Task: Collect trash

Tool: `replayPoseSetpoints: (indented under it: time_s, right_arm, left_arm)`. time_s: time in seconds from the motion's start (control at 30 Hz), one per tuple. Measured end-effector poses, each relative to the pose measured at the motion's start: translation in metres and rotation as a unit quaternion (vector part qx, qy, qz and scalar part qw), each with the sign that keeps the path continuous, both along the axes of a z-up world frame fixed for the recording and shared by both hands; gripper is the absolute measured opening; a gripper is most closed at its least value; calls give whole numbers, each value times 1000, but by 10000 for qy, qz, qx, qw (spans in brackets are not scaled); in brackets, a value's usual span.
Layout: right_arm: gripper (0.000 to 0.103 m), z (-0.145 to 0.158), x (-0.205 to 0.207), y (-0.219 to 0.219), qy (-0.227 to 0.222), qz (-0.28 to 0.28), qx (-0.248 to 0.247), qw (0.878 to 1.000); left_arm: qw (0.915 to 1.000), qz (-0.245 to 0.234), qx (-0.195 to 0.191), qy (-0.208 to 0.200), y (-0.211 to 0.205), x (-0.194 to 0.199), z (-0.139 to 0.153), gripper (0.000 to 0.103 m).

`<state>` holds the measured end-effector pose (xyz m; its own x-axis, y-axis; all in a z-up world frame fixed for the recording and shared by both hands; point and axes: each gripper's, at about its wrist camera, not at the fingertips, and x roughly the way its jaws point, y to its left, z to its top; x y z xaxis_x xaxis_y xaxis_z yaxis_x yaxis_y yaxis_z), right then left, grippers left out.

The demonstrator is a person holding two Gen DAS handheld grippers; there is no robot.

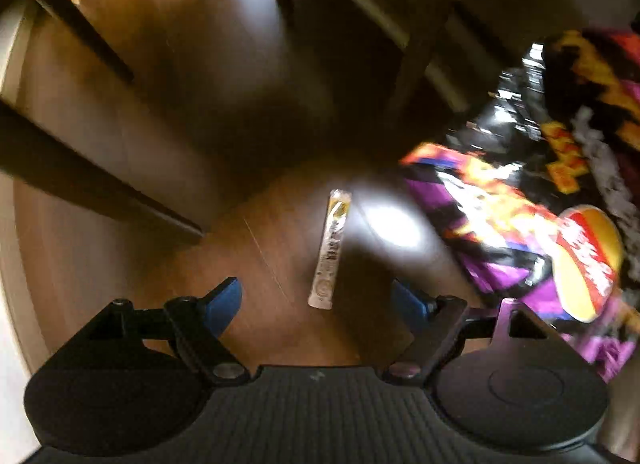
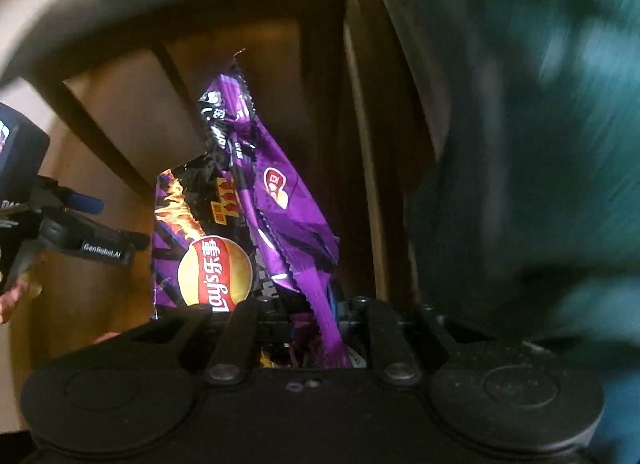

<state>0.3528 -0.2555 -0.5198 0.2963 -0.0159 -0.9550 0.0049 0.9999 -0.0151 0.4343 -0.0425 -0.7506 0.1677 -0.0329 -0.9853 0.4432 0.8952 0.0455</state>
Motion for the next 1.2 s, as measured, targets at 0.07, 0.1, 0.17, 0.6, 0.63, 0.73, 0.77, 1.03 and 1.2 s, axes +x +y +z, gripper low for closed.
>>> replayPoseSetpoints:
  time_s: [0.07, 0.1, 0.17, 0.6, 0.63, 0.73, 0.77, 1.03, 1.2]
  right_arm:
    - [14, -37, -3, -3, 110, -284, -18, 9995]
    - [14, -53, -3, -6, 142, -419, 1, 9990]
    - [14, -84, -4, -12, 206, -686, 116, 9974]
    - [14, -171, 4, -50, 429, -1163, 400, 9915]
    - [14, -172, 0, -50, 444, -1178, 405, 9912]
    - [14, -170, 3, -42, 457, -1163, 414, 9913]
    - [14, -172, 8, -41, 459, -1150, 406, 9915]
    - [14, -172, 12, -35, 435, -1093, 345, 9925]
    - [14, -168, 11, -33, 353, -1082, 315, 9930]
  left_arm:
    - [10000, -58, 49, 3, -9, 4, -37, 82]
    - [9999, -81, 70, 16, -13, 6, -56, 82]
    - [9999, -17, 106, 124, -7, 19, -96, 82]
    - [9980, 412, -17, 477, -7, 44, -210, 74]
    - [9984, 349, -7, 440, -8, 43, -212, 72]
    - [9990, 252, -32, 377, -9, 43, -213, 70]
    - [9990, 259, -40, 361, -10, 42, -212, 65]
    - [9994, -39, 77, 326, -33, 23, -192, 21]
    - [9995, 167, -69, 278, -27, 14, -155, 21]
